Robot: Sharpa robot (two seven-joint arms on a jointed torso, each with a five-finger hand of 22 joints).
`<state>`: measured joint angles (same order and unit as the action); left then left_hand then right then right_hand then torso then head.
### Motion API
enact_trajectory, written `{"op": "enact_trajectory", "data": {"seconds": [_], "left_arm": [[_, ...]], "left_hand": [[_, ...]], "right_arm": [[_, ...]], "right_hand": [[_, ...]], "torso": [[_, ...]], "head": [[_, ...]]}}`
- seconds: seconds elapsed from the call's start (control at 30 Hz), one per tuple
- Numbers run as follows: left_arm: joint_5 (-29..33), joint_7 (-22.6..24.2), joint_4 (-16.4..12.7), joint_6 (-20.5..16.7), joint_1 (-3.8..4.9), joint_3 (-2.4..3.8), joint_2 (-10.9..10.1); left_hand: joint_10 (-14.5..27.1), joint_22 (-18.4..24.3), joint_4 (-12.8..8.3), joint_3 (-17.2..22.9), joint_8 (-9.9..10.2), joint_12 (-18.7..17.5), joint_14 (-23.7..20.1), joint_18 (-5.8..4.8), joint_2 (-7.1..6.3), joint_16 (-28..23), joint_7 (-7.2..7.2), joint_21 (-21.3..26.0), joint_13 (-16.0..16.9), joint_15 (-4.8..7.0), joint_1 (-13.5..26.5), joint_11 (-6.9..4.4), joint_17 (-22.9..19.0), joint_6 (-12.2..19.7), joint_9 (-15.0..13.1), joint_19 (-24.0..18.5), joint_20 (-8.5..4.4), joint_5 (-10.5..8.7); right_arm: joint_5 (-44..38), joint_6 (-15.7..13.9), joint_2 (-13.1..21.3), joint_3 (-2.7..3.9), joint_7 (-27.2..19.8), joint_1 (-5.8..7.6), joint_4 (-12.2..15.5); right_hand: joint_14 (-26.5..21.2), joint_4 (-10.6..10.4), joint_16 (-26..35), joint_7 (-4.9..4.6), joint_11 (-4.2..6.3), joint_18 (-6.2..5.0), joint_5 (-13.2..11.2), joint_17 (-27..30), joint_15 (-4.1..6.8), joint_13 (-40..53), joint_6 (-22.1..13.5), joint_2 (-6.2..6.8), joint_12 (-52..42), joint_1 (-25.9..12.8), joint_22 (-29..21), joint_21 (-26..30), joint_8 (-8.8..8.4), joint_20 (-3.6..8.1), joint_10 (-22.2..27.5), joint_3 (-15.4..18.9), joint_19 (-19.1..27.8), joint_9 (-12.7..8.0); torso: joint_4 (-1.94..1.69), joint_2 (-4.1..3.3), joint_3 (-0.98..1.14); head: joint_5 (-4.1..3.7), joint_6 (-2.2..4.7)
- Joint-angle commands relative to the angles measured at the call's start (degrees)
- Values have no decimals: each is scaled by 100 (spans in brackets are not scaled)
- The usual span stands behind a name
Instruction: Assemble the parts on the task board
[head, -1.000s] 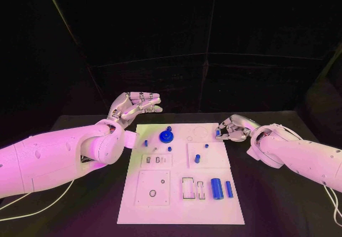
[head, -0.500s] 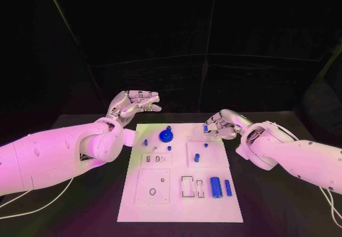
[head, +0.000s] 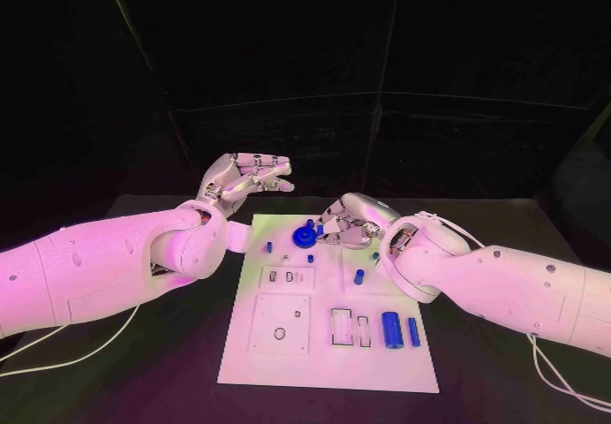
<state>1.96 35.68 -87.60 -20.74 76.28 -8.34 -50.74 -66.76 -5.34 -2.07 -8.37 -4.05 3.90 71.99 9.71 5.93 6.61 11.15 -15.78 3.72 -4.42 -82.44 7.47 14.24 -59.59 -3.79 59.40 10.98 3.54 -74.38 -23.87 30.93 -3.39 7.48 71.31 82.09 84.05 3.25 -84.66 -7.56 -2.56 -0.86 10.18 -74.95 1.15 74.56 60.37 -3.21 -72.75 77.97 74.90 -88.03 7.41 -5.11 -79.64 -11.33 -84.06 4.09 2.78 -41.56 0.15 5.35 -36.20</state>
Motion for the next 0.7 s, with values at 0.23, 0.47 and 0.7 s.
{"op": "enact_trajectory", "data": {"seconds": [0.23, 0.47, 0.7], "left_arm": [[4, -1, 55, 63, 14, 5, 17], [11, -3, 58, 74, 15, 6, 25], [13, -4, 60, 78, 15, 6, 29]], "left_hand": [[-42, -8, -23, -23, -15, 14, 36, 85, 59, 30, -14, -21, 3, 4, 2, 1, 6, -42, -4, 41, -8, -13], [-56, -6, -24, -25, -17, 14, 32, 83, 71, 22, -18, -19, 5, 3, 4, -3, 8, -53, -5, 39, -9, -11], [-77, -5, -27, -28, -21, 19, 34, 83, 78, 17, -23, -18, 7, 6, 4, -9, 12, -67, -6, 39, -11, -11]], "right_arm": [[-351, 305, -377, -9, 478, -148, -100], [-395, 476, -533, -227, 443, -231, -158], [-540, 459, -663, -295, 476, -363, -264]], "right_hand": [[406, 4, -5, 35, 25, 0, 4, -631, 51, -17, 71, -38, 39, 3, 1175, -34, 13, 27, 34, -60, -338, 6], [401, -2, 9, 29, 19, -5, 2, -611, 48, -28, 65, -4, 57, -41, 1155, -24, 2, 26, 42, -70, -323, 2], [401, -2, 10, 28, 19, -4, 5, -609, 47, -34, 65, 11, 66, -54, 1157, -25, -1, 25, 46, -73, -325, 1]], "torso": [[6, 2, 1], [-5, -4, 8], [15, 3, 10]], "head": [[89, -34], [108, -73], [170, -105]]}}
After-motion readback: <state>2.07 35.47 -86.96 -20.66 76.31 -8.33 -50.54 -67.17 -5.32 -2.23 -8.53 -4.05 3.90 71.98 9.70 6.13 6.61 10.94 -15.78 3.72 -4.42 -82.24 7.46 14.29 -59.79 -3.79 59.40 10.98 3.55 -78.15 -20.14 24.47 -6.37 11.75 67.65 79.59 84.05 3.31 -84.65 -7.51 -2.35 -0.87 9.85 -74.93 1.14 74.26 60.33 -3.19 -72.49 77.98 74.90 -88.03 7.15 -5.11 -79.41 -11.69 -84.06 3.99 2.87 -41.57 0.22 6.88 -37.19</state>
